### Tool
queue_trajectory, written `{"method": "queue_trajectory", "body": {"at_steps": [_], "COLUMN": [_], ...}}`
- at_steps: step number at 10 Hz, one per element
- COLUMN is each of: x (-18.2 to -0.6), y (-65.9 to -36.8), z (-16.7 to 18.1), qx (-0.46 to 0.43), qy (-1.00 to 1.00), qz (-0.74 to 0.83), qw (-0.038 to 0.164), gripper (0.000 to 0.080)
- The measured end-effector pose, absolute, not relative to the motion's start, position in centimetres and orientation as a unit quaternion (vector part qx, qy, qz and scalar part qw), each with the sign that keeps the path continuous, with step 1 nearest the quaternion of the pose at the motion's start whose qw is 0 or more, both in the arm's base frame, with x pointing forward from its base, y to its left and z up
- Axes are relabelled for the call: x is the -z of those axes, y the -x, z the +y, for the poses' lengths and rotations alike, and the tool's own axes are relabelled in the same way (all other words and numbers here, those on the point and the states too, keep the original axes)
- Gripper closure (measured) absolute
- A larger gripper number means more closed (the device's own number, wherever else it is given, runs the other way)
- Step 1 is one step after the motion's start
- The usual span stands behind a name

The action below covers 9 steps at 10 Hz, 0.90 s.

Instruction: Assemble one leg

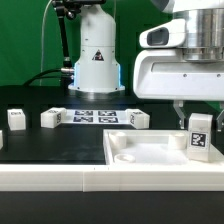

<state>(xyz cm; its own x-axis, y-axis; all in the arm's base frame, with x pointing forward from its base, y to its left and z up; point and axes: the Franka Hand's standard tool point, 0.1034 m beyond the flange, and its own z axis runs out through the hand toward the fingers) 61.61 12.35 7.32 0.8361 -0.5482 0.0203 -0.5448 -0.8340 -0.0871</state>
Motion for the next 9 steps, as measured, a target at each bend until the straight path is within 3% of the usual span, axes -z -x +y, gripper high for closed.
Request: {"method": "queue_trajectory", "body": {"at_steps": [6,9], "x": [-7.16,-7.14], "y": [-61.51,-61.52], "z": [13.26,13.21], "qx": [0.027,0.019], "qy": [0.81,0.782], "qz": [0.583,0.619], "qw": [0.062,0.069], "gripper": [0.0509,0.0509]}}
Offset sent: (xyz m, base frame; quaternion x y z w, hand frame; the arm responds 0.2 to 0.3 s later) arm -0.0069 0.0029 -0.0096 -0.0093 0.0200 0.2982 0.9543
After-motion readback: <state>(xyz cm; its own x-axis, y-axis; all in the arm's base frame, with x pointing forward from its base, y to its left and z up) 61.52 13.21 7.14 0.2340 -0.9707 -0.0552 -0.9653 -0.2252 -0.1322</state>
